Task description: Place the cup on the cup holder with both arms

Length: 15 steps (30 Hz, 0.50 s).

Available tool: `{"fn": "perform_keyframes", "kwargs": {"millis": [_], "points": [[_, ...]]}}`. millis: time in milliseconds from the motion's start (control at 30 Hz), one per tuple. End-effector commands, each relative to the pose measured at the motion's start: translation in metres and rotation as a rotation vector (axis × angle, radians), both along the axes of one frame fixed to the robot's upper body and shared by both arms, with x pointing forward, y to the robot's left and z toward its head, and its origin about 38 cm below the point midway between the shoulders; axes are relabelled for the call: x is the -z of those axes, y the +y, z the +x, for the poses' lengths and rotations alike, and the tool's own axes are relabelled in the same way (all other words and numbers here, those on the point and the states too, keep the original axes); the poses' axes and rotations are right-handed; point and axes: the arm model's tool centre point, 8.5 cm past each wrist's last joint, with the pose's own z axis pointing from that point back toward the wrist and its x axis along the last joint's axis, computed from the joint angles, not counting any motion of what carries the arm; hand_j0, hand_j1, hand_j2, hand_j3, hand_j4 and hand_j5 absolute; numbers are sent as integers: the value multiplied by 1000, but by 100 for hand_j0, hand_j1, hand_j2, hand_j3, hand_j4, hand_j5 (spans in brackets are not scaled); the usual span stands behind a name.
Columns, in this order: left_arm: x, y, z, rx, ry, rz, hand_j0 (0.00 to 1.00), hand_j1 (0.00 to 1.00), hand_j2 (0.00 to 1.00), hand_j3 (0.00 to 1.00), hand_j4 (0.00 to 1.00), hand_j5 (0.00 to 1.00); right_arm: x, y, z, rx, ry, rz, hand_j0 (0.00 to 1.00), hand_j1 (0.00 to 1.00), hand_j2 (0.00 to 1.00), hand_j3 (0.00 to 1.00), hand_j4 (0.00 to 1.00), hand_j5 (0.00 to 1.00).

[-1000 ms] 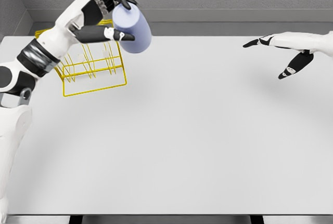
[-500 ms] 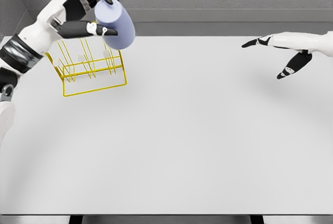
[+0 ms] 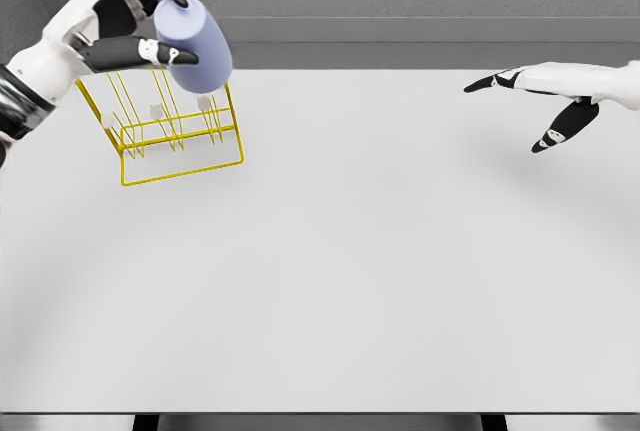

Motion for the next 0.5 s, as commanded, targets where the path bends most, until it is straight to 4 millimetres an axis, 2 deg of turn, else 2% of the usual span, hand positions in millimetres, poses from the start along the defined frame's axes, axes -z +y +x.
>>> {"fn": "perform_keyframes", "kwargs": {"millis": [0, 467], "points": [[3, 4, 2, -9, 12, -3, 39, 39, 39, 39, 39, 39, -1, 0, 0, 4, 0, 7, 100, 100, 100, 100, 100, 100], [14, 5, 2, -15, 56, 0, 39, 39, 39, 39, 39, 39, 1, 6, 2, -8, 1, 14, 100, 100, 100, 100, 100, 100]]}}
